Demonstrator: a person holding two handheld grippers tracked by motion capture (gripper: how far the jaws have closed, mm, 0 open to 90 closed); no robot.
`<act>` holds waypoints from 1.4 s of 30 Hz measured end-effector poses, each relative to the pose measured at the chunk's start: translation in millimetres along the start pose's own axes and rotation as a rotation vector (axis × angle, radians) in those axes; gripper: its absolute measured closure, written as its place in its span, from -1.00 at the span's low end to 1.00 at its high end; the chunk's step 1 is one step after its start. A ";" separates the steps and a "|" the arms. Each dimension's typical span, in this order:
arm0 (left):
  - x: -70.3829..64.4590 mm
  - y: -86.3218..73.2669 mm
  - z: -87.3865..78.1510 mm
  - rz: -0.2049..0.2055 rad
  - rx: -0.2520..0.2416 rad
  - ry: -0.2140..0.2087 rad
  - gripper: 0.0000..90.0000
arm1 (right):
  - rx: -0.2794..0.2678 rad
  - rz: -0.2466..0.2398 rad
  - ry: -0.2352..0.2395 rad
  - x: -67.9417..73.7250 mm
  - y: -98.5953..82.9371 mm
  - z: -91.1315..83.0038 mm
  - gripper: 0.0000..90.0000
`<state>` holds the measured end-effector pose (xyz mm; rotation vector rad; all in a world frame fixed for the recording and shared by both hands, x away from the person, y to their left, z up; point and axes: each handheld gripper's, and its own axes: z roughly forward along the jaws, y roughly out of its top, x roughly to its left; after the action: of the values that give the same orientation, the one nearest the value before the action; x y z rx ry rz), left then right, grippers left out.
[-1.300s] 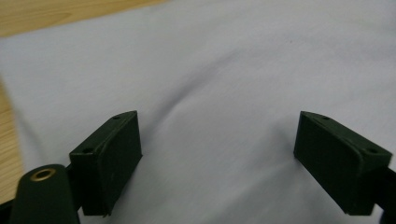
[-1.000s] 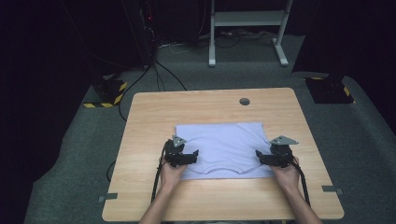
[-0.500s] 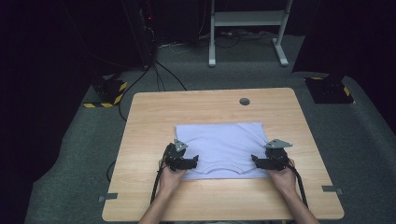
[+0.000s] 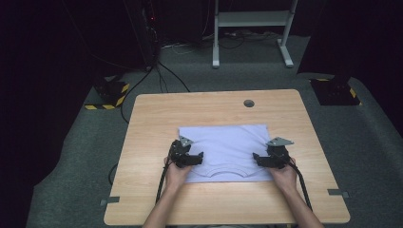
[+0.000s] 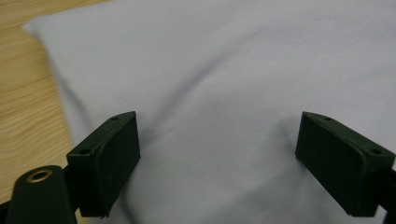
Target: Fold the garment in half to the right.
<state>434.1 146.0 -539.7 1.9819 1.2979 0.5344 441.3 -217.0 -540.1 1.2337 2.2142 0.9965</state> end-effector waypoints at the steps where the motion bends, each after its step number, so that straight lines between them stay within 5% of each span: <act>1: 1.5 0.7 -2.0 -0.003 -0.006 0.003 -0.70 | 0.005 -0.012 -0.026 -1.2 0.3 -2.3 -0.49; 3: 0.3 3.8 -5.0 -0.012 -0.038 -0.004 -0.70 | 0.024 -0.011 -0.069 -0.7 4.7 -3.3 -0.54; 6: -8.7 13.6 -4.1 0.004 -0.063 -0.030 -0.70 | -0.021 -0.003 -0.038 4.0 14.5 -1.7 -0.53; 13: -13.7 21.1 22.4 0.023 0.012 -0.027 -0.71 | 0.034 -0.013 0.021 14.6 25.4 26.3 -0.57; 19: -14.9 7.4 11.5 0.038 -0.017 -0.024 -0.59 | 0.019 -0.006 0.016 3.4 15.0 16.5 -0.57; 25: -23.0 5.5 0.2 0.034 0.029 -0.042 -0.65 | 0.052 -0.052 0.048 12.4 10.5 6.5 -0.57; 27: -25.1 8.2 -1.7 0.042 -0.017 -0.044 -0.66 | 0.046 -0.066 0.039 15.6 11.7 5.1 -0.56; 31: -26.9 22.2 7.6 0.031 -0.039 -0.032 -0.69 | -0.008 -0.007 0.039 12.4 23.4 13.8 -0.54; 35: -17.5 24.5 25.0 0.014 0.028 0.013 -0.70 | 0.029 -0.011 0.021 6.4 28.3 30.0 -0.56; 42: 0.9 18.0 8.0 -0.028 0.004 0.035 -0.68 | 0.045 0.012 -0.041 -16.0 22.9 14.0 -0.55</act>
<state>451.0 139.6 -531.7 1.9627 1.3464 0.5559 471.4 -217.3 -531.8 1.2777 2.2113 0.9221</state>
